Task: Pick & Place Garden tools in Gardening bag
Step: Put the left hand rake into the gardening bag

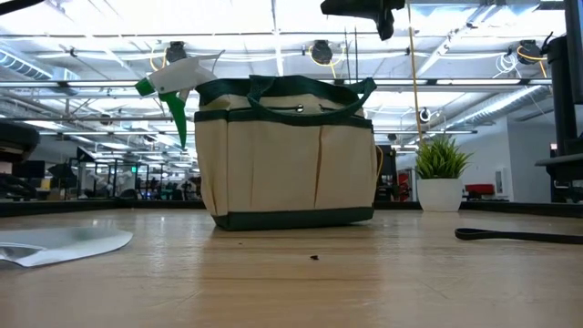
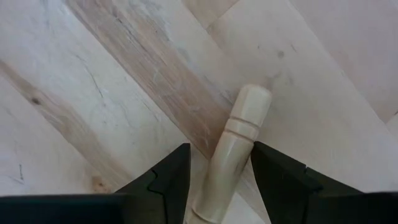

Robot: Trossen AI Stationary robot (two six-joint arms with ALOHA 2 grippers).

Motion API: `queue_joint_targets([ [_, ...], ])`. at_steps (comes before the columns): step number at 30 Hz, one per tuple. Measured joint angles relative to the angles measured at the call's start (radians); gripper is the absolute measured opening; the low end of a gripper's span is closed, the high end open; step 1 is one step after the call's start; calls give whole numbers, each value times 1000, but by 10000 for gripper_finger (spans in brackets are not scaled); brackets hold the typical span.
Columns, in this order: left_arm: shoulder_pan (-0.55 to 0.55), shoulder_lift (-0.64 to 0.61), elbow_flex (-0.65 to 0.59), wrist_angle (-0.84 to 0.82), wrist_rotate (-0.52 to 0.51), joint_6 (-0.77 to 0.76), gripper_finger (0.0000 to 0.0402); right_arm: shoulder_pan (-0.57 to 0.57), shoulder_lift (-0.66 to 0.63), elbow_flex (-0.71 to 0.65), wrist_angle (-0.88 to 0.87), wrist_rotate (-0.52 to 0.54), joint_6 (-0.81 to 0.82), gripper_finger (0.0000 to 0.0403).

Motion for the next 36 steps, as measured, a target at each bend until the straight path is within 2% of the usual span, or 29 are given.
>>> queue_joint_targets([
  [8,0,0,0,0,0,-19,175,0,0,0,0,1,0,0],
  [22,-2,0,0,0,-50,37,175,-1,0,0,0,2,-3,0],
  [36,-43,0,0,0,-32,213,175,-1,0,0,0,2,-10,0],
])
